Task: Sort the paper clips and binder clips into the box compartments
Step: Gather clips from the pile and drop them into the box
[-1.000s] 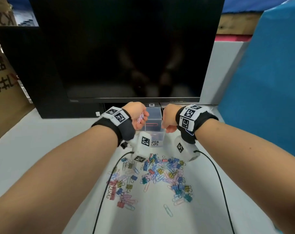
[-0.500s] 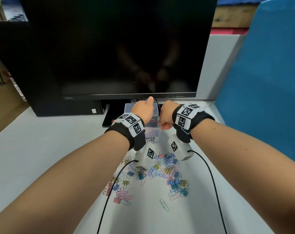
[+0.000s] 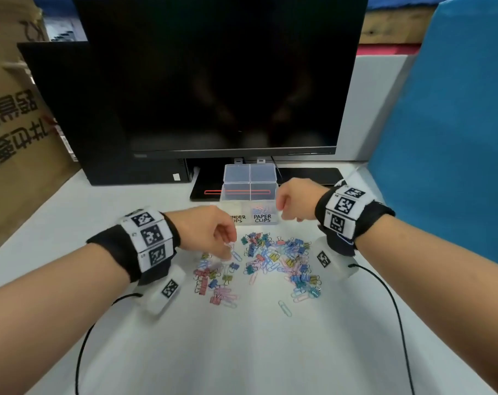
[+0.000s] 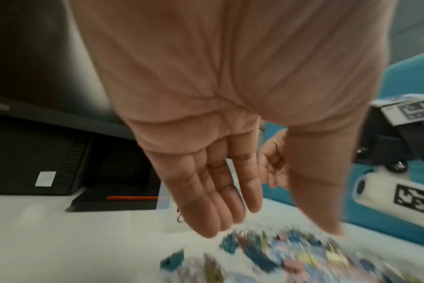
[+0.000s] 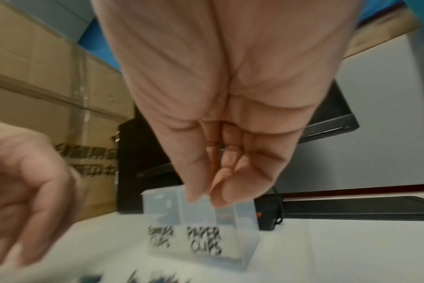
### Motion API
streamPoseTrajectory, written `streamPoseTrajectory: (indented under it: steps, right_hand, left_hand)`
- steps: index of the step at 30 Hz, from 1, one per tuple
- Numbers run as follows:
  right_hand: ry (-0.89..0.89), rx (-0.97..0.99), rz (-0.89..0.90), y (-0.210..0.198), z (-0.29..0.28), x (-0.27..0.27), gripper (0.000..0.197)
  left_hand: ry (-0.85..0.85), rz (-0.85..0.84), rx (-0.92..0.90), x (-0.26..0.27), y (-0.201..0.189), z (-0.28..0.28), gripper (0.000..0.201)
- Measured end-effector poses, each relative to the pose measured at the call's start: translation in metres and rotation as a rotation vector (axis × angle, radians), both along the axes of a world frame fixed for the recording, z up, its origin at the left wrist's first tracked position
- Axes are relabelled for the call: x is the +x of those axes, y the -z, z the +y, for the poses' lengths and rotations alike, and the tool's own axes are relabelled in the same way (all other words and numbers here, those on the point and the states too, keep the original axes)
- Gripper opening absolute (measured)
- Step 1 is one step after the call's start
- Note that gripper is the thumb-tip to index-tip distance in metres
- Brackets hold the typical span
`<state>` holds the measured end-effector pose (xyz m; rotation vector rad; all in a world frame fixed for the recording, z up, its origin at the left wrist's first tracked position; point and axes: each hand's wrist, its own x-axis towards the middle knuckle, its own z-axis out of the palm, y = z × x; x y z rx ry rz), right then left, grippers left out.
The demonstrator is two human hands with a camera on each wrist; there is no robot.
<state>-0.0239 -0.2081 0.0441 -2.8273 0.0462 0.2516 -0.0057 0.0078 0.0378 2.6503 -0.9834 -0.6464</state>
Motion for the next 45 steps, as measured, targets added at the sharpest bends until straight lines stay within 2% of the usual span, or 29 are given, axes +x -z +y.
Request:
streamPoseTrajectory:
  steps: [3, 8, 13, 20, 26, 29, 33, 38, 41, 45]
  right_hand:
    - [-0.195, -0.019, 0.040, 0.009, 0.011, -0.028, 0.021]
    - [-0.272, -0.080, 0.079, 0.026, 0.021, -0.046, 0.029]
    - [-0.309, -0.167, 0.097, 0.038, 0.029, -0.051, 0.035]
    - [-0.301, -0.409, 0.133, 0.048, 0.041, -0.043, 0.031]
    - [-0.350, -0.363, 0.084, 0.049, 0.049, -0.045, 0.033]
    - [-0.379, -0.381, 0.079, 0.049, 0.054, -0.047, 0.018]
    - [-0.387, -0.425, 0.056, 0.050, 0.058, -0.054, 0.024]
    - [-0.385, -0.386, 0.057, 0.052, 0.057, -0.055, 0.024]
    - [-0.349, -0.360, 0.055, 0.054, 0.055, -0.056, 0.021]
    - [-0.332, -0.378, 0.075, 0.054, 0.052, -0.056, 0.022]
  left_hand:
    - [0.045, -0.054, 0.184, -0.020, 0.012, 0.004, 0.063]
    - [0.039, -0.095, 0.228, -0.030, 0.025, 0.003, 0.078]
    - [0.086, -0.174, 0.193, -0.039, 0.037, -0.005, 0.063]
    - [0.112, -0.196, 0.169, -0.038, 0.040, -0.008, 0.054]
    - [0.073, -0.017, 0.076, -0.038, 0.043, -0.007, 0.032]
    - [0.084, -0.055, 0.092, -0.040, 0.044, -0.011, 0.020]
    - [0.098, -0.066, 0.112, -0.043, 0.043, -0.015, 0.004]
    - [0.131, -0.182, 0.141, -0.042, 0.051, -0.015, 0.001]
    - [0.049, -0.135, 0.000, -0.038, 0.050, -0.009, 0.010]
    - [-0.061, -0.167, -0.243, -0.027, 0.036, 0.002, 0.008]
